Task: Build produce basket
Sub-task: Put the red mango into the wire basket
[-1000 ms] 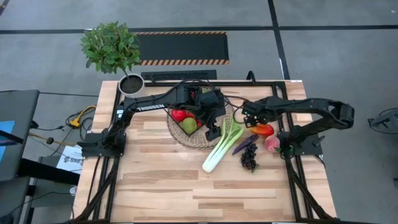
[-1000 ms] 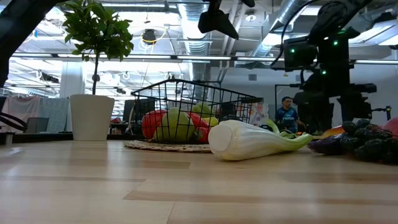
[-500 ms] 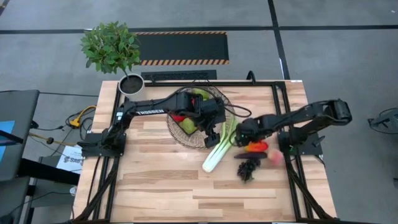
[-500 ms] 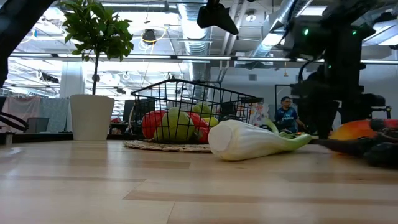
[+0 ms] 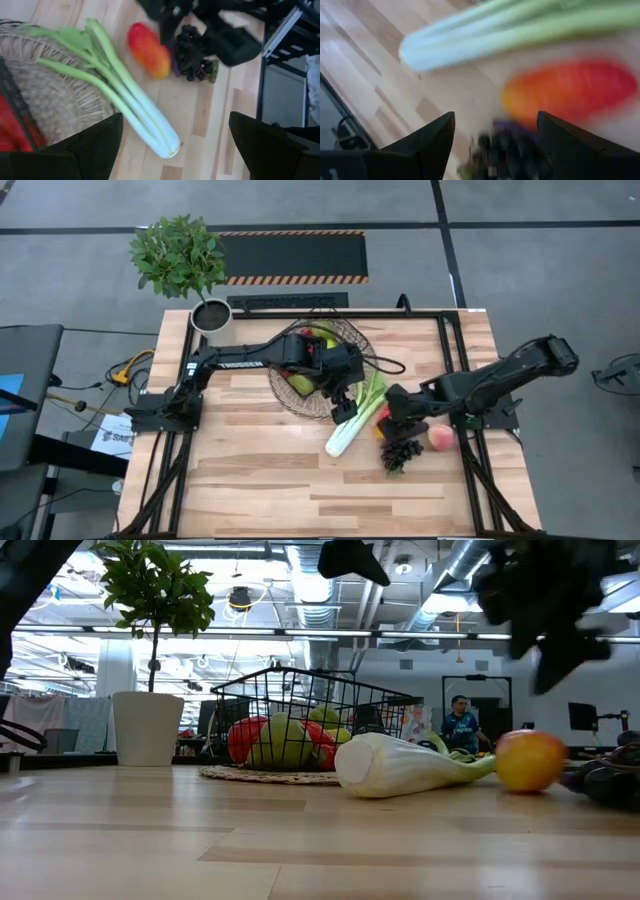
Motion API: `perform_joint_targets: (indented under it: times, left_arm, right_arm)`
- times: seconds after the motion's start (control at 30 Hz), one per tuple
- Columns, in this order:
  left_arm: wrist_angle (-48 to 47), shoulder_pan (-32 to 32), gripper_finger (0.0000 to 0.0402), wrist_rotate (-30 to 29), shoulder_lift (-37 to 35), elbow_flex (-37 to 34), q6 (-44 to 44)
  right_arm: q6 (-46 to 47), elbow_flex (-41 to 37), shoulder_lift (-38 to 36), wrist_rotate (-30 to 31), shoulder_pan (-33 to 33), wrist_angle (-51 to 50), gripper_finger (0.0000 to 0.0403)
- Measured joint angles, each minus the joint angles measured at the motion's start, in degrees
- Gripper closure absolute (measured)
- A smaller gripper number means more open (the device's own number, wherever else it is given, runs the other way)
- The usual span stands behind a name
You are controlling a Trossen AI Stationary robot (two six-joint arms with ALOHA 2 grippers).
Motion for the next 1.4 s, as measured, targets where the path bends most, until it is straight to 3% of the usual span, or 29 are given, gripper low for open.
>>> perform_joint_targets:
  times: [0.23, 0.47, 0.93, 1.07, 1.27, 1.4]
  left_arm:
    - [4.55, -2.62, 0.0054, -0.46, 0.0, 0.0, -0.79]
    - [5.81, -4.54, 0.0054, -4.19, 0.0, 0.0, -1.12]
    - [6.45, -4.72, 0.0054, -4.92, 0.0, 0.0, -3.19]
    - [7.41, -4.7, 0.0054, -5.35, 0.0, 0.0, -3.94]
    - [8.51, -4.7, 0.0054, -5.38, 0.0, 0.0, -5.12]
    - [8.42, -4.76, 0.0054, -5.38, 0.0, 0.0, -5.56]
  right_arm:
    - [17.79, 5.56, -1.78, 0.53, 6.35, -32.29, 0.0097]
    - [35.39, 5.53, 2.11, 1.36, 13.11, -44.32, 0.0097]
    - [46.6, 5.51, 12.6, 2.97, 21.61, -43.72, 0.0097]
    - [53.48, 3.03, 11.58, 2.81, 24.92, -41.63, 0.0097]
    - [61.29, -5.63, 7.79, 1.97, 29.42, -29.74, 0.0097]
    - [63.61, -4.72, 7.8, 2.45, 30.88, -29.69, 0.0097]
